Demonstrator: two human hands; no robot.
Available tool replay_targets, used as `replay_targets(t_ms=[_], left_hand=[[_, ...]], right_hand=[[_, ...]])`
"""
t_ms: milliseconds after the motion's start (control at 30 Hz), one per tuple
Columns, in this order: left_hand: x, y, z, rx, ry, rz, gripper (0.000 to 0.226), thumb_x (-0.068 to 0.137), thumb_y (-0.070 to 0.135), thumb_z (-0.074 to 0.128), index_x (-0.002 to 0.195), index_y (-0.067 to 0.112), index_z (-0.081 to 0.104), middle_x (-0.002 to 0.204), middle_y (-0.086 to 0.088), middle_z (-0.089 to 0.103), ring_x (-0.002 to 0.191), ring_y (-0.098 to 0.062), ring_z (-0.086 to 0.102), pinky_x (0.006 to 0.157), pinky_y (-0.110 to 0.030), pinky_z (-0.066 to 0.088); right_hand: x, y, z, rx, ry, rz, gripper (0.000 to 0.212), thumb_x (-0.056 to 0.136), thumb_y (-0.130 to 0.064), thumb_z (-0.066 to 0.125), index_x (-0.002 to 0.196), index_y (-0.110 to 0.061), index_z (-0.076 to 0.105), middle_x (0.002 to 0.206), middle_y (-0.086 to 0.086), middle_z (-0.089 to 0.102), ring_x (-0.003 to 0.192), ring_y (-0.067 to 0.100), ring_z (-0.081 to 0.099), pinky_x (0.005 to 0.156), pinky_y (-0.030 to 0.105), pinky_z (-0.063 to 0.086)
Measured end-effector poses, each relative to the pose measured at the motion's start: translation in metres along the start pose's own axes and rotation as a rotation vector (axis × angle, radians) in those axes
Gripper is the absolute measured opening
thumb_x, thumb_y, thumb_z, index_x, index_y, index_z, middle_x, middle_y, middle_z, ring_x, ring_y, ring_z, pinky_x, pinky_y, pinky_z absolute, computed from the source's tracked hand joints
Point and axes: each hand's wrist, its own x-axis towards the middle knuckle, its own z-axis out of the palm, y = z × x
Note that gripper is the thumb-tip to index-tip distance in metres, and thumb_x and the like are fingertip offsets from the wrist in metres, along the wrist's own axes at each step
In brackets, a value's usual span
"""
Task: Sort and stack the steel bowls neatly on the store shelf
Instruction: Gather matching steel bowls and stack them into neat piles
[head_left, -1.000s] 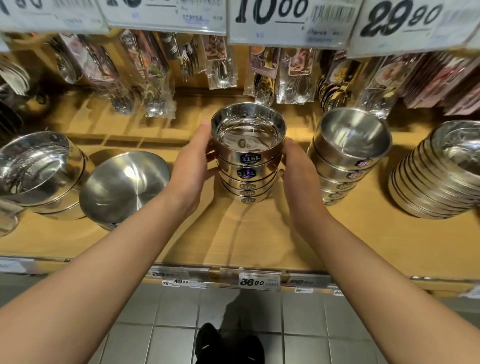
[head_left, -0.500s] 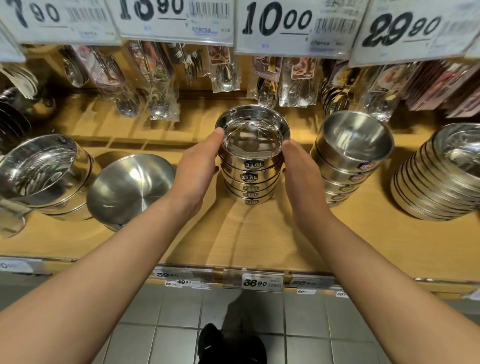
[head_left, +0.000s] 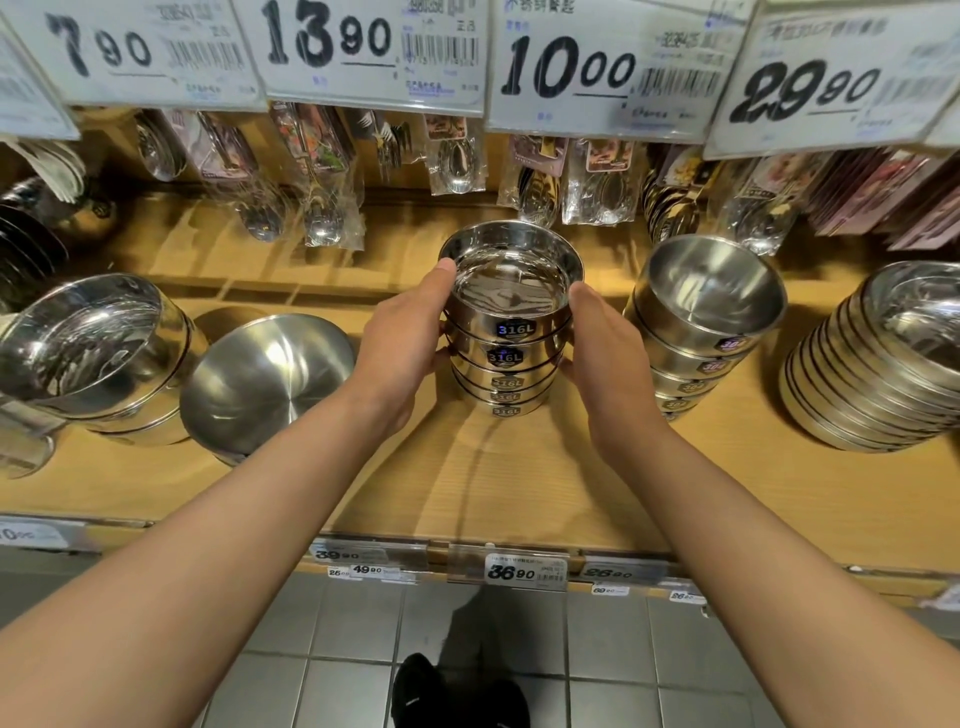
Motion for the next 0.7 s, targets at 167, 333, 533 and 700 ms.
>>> replay_targets(t_ms=[167,333,533,700], left_hand=[[0.001,-0.001,0.000,-0.035,-0.007,-0.033,0.039,0.097,0.058,0.052,0.110,0.029,0.074,0.112,0.012,0.076,0.115,-0.014,0.065,0.081,-0.032,0.051],[0.000,-0.001,-0.003,-0.031,-0.023,-0.031,0.040,0.098,0.058,0.051,0.115,0.028,0.073,0.119,0.010,0.072,0.118,-0.012,0.062,0.083,-0.031,0.052],[-0.004,0.005,-0.006,-0.007,-0.037,-0.019,0.045,0.102,0.054,0.048,0.135,0.027,0.062,0.136,0.010,0.062,0.127,-0.011,0.054,0.088,-0.031,0.047],[-0.016,0.011,-0.011,-0.004,-0.008,-0.008,0.041,0.105,0.044,0.047,0.128,0.016,0.066,0.125,0.004,0.066,0.120,-0.015,0.057,0.083,-0.026,0.051]], right_hand=[[-0.001,-0.004,0.000,-0.032,-0.025,0.002,0.085,0.069,-0.071,0.046,0.133,-0.016,0.061,0.142,0.000,0.061,0.135,0.019,0.051,0.115,0.048,0.041],[-0.003,-0.004,-0.002,-0.072,-0.064,-0.013,0.056,0.079,-0.065,0.044,0.118,-0.029,0.061,0.139,0.000,0.062,0.133,0.020,0.052,0.114,0.050,0.041],[-0.002,0.000,-0.008,-0.076,-0.045,-0.032,0.025,0.097,-0.054,0.046,0.092,-0.060,0.071,0.096,-0.036,0.069,0.097,-0.014,0.060,0.099,0.038,0.047],[-0.004,-0.003,-0.013,-0.115,-0.034,-0.014,0.028,0.099,-0.046,0.048,0.082,-0.044,0.071,0.097,-0.024,0.068,0.106,0.004,0.059,0.106,0.045,0.046]])
